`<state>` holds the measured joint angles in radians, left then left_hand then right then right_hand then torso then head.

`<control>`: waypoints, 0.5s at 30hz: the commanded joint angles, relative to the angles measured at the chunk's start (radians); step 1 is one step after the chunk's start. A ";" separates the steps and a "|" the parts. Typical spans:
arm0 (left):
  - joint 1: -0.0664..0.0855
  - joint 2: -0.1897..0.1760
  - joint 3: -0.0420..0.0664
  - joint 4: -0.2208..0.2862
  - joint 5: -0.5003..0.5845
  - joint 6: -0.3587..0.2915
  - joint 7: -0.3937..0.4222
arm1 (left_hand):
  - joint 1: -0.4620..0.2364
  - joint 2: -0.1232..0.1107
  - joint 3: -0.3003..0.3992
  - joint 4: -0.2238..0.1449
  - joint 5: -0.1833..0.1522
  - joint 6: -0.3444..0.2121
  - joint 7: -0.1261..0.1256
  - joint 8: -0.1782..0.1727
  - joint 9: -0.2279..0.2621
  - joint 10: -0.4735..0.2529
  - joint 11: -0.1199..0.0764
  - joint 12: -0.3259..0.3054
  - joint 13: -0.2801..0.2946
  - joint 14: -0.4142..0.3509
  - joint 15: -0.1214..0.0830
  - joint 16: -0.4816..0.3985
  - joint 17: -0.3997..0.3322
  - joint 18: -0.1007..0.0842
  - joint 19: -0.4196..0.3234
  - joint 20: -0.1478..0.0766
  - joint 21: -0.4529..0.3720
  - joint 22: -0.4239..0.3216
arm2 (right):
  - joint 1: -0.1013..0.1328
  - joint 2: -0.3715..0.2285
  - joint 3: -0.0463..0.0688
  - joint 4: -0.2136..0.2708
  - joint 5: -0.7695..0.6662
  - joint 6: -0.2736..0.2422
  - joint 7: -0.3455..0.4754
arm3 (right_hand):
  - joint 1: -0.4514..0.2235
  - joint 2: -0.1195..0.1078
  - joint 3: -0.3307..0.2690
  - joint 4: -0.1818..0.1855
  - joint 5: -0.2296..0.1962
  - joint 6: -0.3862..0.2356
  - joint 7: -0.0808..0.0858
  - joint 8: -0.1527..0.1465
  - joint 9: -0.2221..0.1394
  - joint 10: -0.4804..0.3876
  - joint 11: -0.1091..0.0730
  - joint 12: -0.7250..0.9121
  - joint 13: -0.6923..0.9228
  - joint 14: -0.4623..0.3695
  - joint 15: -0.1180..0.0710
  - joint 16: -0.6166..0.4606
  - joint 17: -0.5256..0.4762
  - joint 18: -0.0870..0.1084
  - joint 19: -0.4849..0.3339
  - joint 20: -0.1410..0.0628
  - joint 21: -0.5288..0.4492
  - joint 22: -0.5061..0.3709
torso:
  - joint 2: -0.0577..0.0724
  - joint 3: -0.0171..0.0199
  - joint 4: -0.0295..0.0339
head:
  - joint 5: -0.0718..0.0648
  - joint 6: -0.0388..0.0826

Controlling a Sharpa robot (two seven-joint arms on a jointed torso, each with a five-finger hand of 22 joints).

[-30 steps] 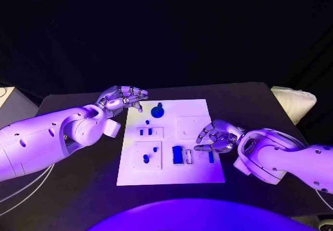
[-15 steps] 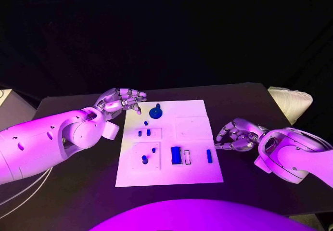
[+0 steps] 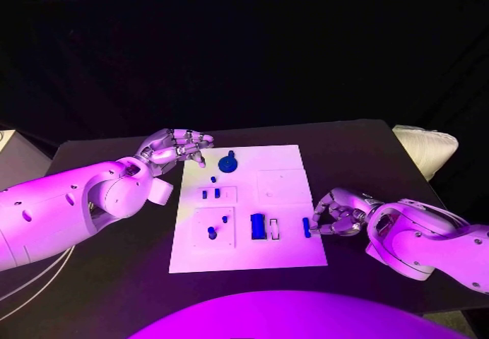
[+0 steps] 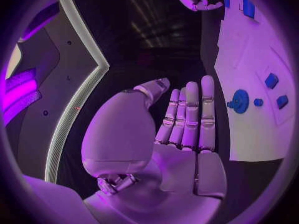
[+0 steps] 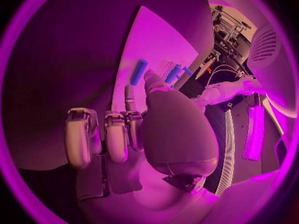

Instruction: Assemble the parts on the task board

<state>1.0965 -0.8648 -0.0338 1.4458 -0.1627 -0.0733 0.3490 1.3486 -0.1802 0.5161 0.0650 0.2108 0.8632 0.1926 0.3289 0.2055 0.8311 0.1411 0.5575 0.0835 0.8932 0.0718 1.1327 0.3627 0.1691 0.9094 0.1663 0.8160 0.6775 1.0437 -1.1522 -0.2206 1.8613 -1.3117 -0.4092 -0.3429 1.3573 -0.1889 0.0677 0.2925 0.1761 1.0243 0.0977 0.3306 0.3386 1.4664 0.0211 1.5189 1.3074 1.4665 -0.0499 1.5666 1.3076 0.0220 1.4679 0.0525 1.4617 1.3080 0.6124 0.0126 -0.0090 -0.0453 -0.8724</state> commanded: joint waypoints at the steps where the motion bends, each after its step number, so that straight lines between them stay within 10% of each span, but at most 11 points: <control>1: -0.001 -0.001 0.001 0.004 -0.007 0.020 0.014 | -0.001 0.003 0.001 0.007 0.003 -0.003 -0.003 0.005 -0.001 0.007 -0.001 0.004 0.000 -0.002 0.002 -0.002 0.000 0.014 0.003 0.001 -0.006 -0.002 | -0.008 0.013 0.000 -0.010 -0.053 0.020 -0.035 | -0.014 0.003 -0.007 0.000 -0.009 0.006 -0.001 0.005 0.001 0.079 -0.002 0.004 0.236 0.104 0.003 0.004 0.263 -0.003 0.080 0.005 0.011 0.238 | 0.000 -0.0010 0.0009 | -0.003 0.000; 15: -0.001 -0.006 0.001 0.005 -0.011 0.022 0.013 | -0.003 0.002 -0.001 0.009 0.003 -0.004 -0.004 0.005 -0.002 0.014 -0.003 0.010 0.002 -0.002 0.002 -0.001 0.000 0.014 0.003 0.001 -0.007 -0.002 | -0.027 0.067 0.000 -0.036 -0.074 0.016 -0.076 | -0.024 0.008 -0.016 0.000 -0.010 0.015 -0.005 0.009 0.003 0.082 -0.004 0.009 0.239 0.104 0.001 0.004 0.263 -0.004 0.081 0.004 0.015 0.239 | -0.001 -0.0008 0.0014 | 0.002 0.000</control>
<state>1.0959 -0.8708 -0.0338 1.4478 -0.1685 -0.0695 0.3493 1.3486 -0.1802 0.5134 0.0678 0.2108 0.8632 0.1926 0.3288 0.2052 0.8386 0.1411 0.5616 0.0845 0.8932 0.0718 1.1327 0.3627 0.1692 0.9094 0.1663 0.8121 0.6763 1.0220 -1.0882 -0.2182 1.8285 -1.3579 -0.4088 -0.3912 1.3396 -0.1790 0.0549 0.2936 0.1703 1.0367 0.0925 0.3406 0.3445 1.4664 0.0211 1.5238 1.3073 1.4665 -0.0499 1.5666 1.3075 0.0220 1.4679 0.0524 1.4726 1.3078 0.6117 0.0118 -0.0082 -0.0449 -0.8727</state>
